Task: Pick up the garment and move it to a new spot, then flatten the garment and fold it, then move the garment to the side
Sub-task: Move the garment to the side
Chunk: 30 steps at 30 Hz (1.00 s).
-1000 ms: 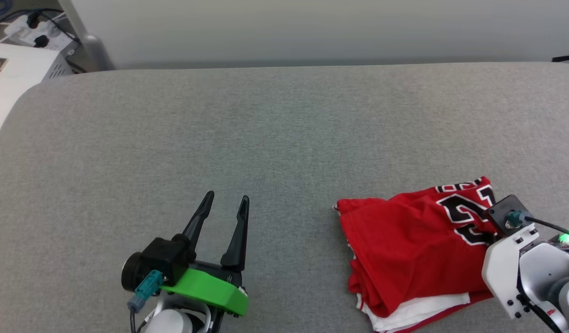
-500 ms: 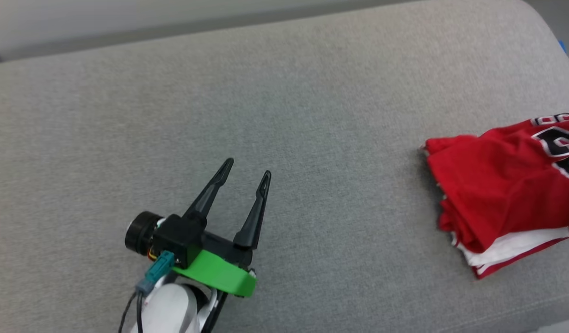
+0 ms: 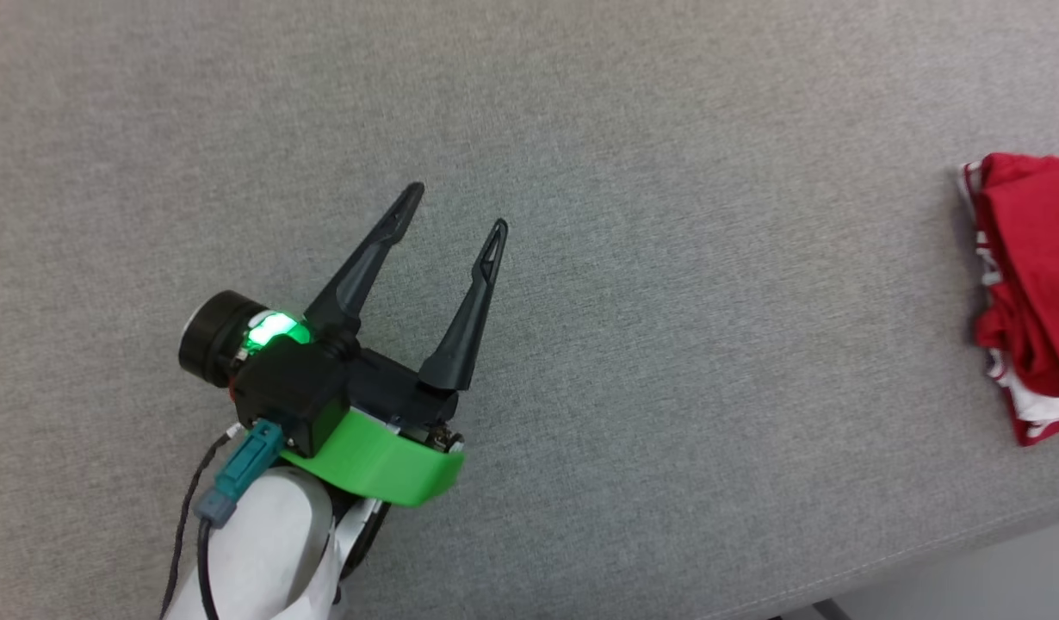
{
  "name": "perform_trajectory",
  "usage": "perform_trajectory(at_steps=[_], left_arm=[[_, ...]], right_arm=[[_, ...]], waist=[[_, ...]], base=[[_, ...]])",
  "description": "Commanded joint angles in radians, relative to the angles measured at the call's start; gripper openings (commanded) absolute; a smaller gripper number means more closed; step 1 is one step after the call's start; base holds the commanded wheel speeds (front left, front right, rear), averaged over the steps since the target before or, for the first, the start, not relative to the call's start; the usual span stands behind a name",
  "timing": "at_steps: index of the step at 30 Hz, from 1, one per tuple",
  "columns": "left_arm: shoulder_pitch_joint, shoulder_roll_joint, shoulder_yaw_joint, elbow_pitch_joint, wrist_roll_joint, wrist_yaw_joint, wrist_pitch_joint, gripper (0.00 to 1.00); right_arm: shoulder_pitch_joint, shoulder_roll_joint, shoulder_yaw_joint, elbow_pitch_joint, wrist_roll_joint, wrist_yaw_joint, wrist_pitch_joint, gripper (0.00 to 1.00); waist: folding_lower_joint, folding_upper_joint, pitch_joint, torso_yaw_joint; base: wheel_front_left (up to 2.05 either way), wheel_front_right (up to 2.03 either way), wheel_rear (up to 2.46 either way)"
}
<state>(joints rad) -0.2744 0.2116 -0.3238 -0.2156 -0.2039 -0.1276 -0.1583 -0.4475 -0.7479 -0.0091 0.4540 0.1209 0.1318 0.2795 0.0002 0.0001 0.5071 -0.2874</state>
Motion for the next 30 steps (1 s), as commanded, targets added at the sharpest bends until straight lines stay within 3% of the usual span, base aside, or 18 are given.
perform_trajectory(at_steps=[1, 8, 17, 18, 19, 30], left_arm=[[-0.022, 0.011, 0.003, -0.018, 0.009, 0.000, 0.007, 1.00], [-0.040, 0.030, 0.012, -0.080, 0.014, 0.008, 0.035, 1.00], [-0.040, 0.034, 0.010, -0.090, 0.011, 0.016, 0.033, 1.00], [-0.039, 0.033, 0.009, -0.085, 0.010, 0.017, 0.030, 1.00], [-0.038, 0.032, 0.008, -0.081, 0.009, 0.017, 0.027, 1.00], [-0.004, 0.002, 0.019, 0.032, -0.044, 0.032, -0.039, 1.00]], right_arm=[[-0.039, 0.005, -0.026, 0.026, -0.017, -0.001, -0.028, 0.00], [-0.136, 0.017, -0.109, 0.194, -0.058, -0.001, -0.106, 0.00], [-0.209, 0.031, -0.129, 0.350, -0.106, -0.001, -0.169, 0.02], [-0.215, 0.032, -0.127, 0.365, -0.111, -0.001, -0.178, 0.45], [-0.219, 0.033, -0.128, 0.376, -0.112, -0.001, -0.187, 1.00], [-0.267, 0.022, -0.102, 0.428, -0.121, -0.001, -0.301, 1.00]], waist=[[-0.0002, -0.0001, 0.072, 0.008], [-0.0002, -0.0001, 0.125, 0.036], [-0.0002, -0.0001, 0.129, 0.056], [-0.0002, -0.0001, 0.123, 0.057], [-0.0002, -0.0001, 0.118, 0.058], [-0.0002, -0.0001, -0.026, 0.085]], base=[[0.00, 0.00, 0.00], [0.00, 0.00, 0.00], [0.00, 0.00, 0.00], [0.00, 0.00, 0.00], [0.00, 0.00, 0.00], [0.00, 0.00, 0.00]])
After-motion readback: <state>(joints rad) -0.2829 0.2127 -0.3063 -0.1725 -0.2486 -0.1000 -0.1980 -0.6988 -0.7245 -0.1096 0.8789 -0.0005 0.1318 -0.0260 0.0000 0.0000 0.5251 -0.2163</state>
